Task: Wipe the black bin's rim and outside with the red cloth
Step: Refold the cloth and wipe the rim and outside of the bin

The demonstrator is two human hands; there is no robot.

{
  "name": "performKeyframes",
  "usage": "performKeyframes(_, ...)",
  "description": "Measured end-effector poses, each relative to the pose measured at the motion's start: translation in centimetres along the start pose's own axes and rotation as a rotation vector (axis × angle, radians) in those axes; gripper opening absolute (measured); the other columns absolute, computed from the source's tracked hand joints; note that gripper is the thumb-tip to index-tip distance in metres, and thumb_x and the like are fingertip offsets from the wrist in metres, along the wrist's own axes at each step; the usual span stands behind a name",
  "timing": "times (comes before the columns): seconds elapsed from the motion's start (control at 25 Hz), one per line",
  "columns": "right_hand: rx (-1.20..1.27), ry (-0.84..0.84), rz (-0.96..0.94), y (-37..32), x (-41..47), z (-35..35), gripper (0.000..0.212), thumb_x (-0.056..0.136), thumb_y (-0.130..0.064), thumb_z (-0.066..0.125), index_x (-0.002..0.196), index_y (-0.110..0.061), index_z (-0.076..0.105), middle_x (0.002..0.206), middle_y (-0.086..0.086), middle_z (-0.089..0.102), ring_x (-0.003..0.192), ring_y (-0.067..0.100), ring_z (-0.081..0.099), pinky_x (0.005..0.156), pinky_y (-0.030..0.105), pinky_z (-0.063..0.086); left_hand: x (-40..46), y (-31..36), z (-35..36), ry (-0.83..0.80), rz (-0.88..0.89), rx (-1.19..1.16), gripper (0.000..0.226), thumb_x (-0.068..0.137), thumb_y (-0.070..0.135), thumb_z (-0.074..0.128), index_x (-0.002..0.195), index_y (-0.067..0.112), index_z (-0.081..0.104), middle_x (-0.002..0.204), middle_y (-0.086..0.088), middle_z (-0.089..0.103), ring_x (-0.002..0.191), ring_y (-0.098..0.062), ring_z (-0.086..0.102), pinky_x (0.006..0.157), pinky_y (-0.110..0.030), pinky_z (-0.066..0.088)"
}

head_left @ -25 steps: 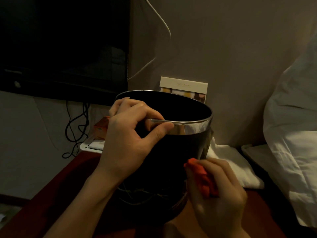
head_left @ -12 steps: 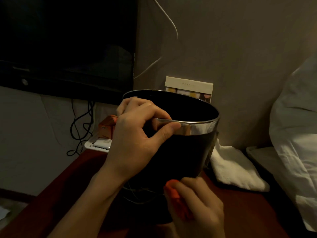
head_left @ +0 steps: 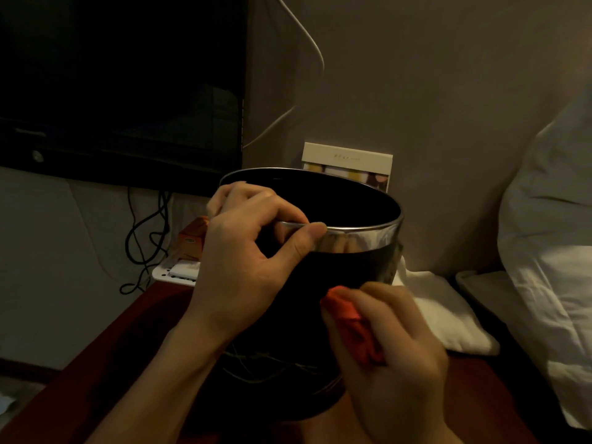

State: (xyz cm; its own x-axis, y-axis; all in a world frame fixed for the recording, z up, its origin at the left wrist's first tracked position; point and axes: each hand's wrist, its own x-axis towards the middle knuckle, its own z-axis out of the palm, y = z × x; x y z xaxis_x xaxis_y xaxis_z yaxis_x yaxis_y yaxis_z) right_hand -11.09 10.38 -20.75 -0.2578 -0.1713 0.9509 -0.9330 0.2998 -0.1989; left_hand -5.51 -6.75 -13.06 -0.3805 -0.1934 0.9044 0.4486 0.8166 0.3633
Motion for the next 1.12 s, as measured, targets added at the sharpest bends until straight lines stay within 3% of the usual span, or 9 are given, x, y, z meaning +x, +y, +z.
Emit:
performKeyframes(0.28,0.005,0.064,0.055,0.1,2.2,-1.2,0.024,0.089,-0.021,0.079,0.107,-0.006,0.077,0.106,0.001,0.064,0.095,0.006,0.062,0.088,0.008,0.044,0.0,0.5,0.1,-0.019,-0.019,0.024,0.014,0.082,0.046,0.059,0.080,0.033,0.058,0.081,0.017,0.056,0.097,0.000,0.048,0.092,-0.035,0.035)
performKeyframes(0.36,-0.025,0.022,-0.012,0.1,0.6,-0.4,0.022,0.089,-0.023,0.077,0.104,-0.007,0.079,0.104,0.001,0.064,0.093,0.008,0.061,0.088,0.012,0.047,0.0,0.5,0.0,-0.016,-0.015,0.026,0.015,0.082,0.047,0.058,0.080,0.032,0.059,0.081,0.018,0.056,0.097,0.003,0.047,0.091,-0.031,0.033)
performKeyframes(0.48,-0.051,-0.043,-0.109,0.6,-2.7,1.0,0.014,0.086,-0.021,0.079,0.094,-0.009,0.082,0.095,0.004,0.068,0.079,0.018,0.064,0.074,0.028,0.055,-0.1,0.4,0.0,-0.014,-0.022,0.019,0.017,0.082,0.047,0.059,0.080,0.030,0.060,0.080,0.016,0.057,0.097,0.001,0.048,0.091,-0.034,0.034)
performKeyframes(0.52,-0.047,-0.021,-0.095,1.0,-2.9,0.9,0.014,0.085,-0.021,0.080,0.092,-0.009,0.082,0.093,0.005,0.069,0.077,0.018,0.064,0.074,0.027,0.055,0.0,0.5,0.0,-0.017,-0.023,0.012,0.017,0.082,0.047,0.059,0.080,0.031,0.060,0.081,0.016,0.057,0.097,0.000,0.048,0.090,-0.033,0.035)
performKeyframes(0.68,0.002,0.080,0.159,2.7,-0.7,-1.3,0.024,0.088,-0.032,0.071,0.105,-0.016,0.075,0.103,-0.001,0.064,0.092,0.000,0.061,0.087,0.004,0.042,0.0,0.6,0.0,-0.022,-0.030,0.016,0.016,0.082,0.046,0.059,0.079,0.031,0.060,0.079,0.015,0.057,0.096,-0.002,0.049,0.089,-0.030,0.035)
performKeyframes(0.92,0.014,0.018,0.082,2.6,-4.4,0.5,0.016,0.083,-0.019,0.081,0.095,-0.008,0.080,0.098,0.002,0.068,0.087,0.005,0.065,0.084,0.013,0.050,-0.3,1.8,0.4,-0.041,-0.012,0.091,0.007,0.087,0.038,0.056,0.087,0.032,0.060,0.082,0.019,0.056,0.098,0.005,0.047,0.104,-0.047,0.028)
performKeyframes(1.04,0.061,-0.003,0.108,2.8,-2.8,-0.8,0.021,0.085,-0.025,0.073,0.099,-0.010,0.079,0.100,0.001,0.066,0.091,0.001,0.063,0.082,0.011,0.047,-1.1,3.3,1.8,-0.094,0.055,0.228,0.021,0.086,0.046,0.055,0.098,0.029,0.059,0.094,0.021,0.053,0.105,-0.001,0.046,0.111,-0.041,0.017)
performKeyframes(1.12,0.072,0.048,0.152,2.9,-1.3,-1.9,0.023,0.084,-0.028,0.068,0.102,-0.014,0.073,0.099,-0.001,0.064,0.095,-0.001,0.062,0.083,0.005,0.044,-0.8,2.8,1.6,-0.099,0.054,0.182,0.025,0.082,0.051,0.059,0.096,0.030,0.059,0.092,0.022,0.052,0.104,0.002,0.044,0.110,-0.035,0.017)
